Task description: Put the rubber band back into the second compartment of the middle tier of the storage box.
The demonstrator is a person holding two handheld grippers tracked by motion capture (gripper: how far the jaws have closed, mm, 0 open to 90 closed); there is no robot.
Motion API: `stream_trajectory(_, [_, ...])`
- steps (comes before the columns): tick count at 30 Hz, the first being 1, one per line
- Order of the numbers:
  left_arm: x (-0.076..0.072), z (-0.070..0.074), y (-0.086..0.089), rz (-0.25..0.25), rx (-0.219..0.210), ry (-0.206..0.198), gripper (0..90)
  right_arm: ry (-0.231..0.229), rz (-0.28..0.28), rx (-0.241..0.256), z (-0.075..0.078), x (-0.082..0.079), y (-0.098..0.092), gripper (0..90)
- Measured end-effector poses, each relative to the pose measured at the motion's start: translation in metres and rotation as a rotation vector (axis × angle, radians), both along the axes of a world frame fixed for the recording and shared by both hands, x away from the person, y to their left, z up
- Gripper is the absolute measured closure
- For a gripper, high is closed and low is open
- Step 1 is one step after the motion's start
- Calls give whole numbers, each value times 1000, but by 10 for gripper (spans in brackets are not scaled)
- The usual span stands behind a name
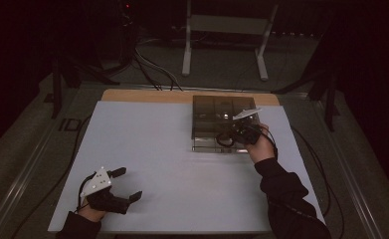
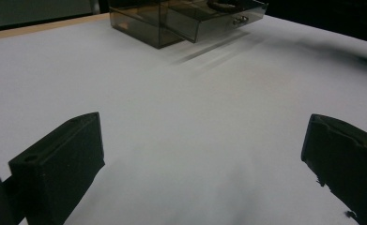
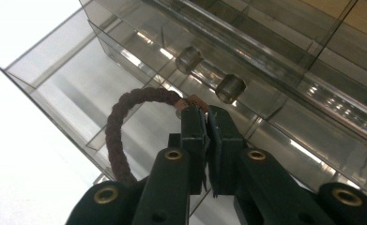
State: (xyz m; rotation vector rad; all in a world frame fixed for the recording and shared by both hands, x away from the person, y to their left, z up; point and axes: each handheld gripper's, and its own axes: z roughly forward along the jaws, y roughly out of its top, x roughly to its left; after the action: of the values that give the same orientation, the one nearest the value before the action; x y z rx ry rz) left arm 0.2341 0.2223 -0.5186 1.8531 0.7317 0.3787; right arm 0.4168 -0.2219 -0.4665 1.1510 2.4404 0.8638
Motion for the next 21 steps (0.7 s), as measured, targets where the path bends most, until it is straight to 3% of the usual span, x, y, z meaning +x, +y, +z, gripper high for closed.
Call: stream_trajectory(21, [0,0,0,-1,-1,1,3,45,6,-33,-11,3,3,857])
